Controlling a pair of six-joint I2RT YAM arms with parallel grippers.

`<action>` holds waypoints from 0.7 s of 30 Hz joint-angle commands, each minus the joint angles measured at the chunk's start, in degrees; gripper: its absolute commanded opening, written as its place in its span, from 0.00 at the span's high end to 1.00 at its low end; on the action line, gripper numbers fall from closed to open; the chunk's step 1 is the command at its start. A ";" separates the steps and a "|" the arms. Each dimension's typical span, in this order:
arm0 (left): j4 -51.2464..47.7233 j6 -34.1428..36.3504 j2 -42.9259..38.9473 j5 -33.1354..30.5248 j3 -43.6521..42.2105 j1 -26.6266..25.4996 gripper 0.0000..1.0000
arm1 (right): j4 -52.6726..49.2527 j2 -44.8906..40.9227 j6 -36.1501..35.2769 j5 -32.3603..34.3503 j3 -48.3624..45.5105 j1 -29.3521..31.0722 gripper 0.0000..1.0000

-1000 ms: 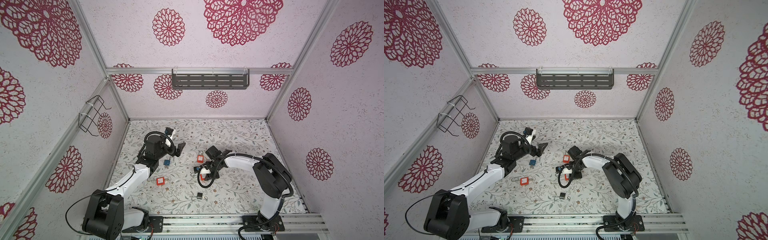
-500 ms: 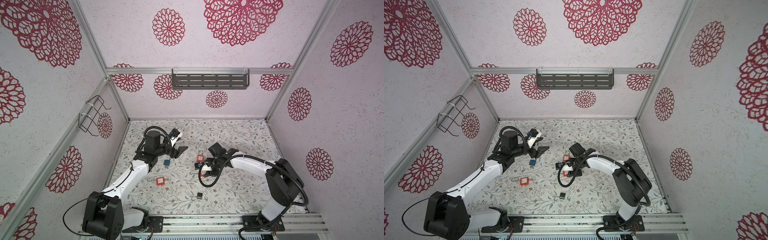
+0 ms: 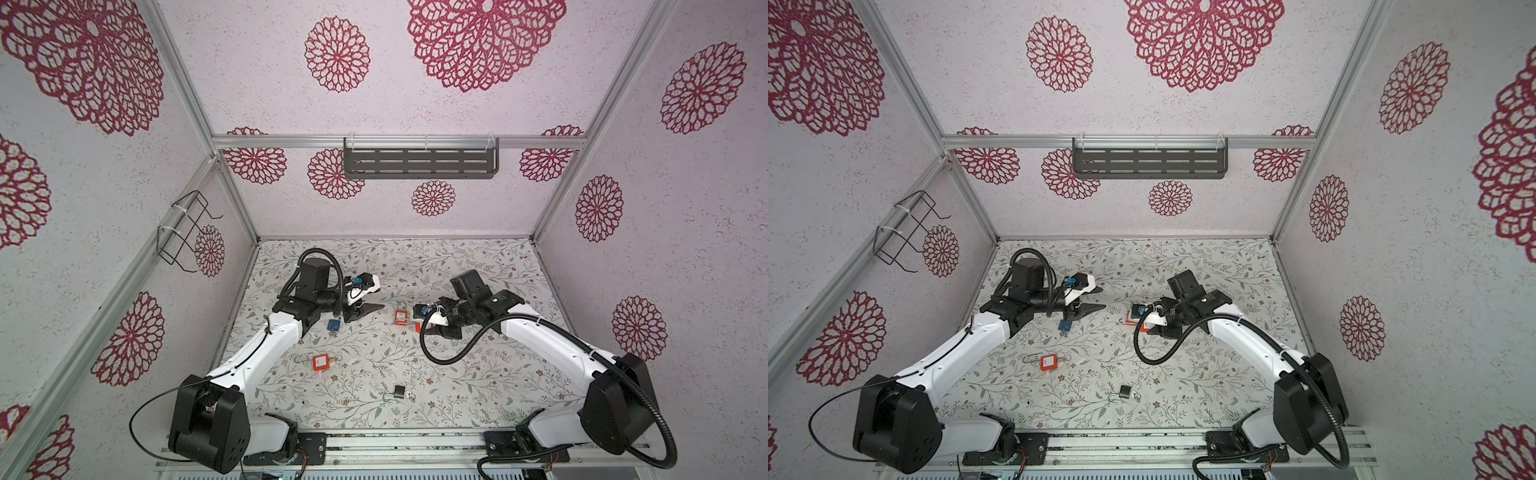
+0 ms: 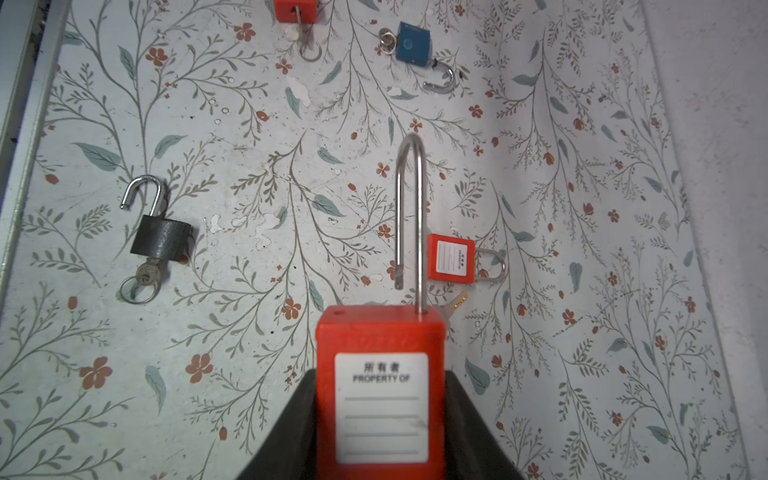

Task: Lock with the key

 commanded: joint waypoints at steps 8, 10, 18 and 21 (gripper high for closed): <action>3.28 -2.14 0.67 2.54 -1.31 -2.48 0.48 | 2.62 -1.98 2.17 -1.95 3.42 -0.76 0.75; 2.73 -2.25 0.84 3.30 -1.49 -2.53 0.48 | 4.05 -2.15 2.72 -2.00 3.11 -0.76 0.75; 4.35 -4.30 3.12 4.68 -1.38 -2.72 0.51 | 5.27 -2.13 2.64 -2.15 4.86 -0.76 0.76; 4.23 -4.14 3.96 4.94 -0.80 -3.04 0.53 | 5.62 -2.16 2.73 -1.77 5.39 -0.77 0.76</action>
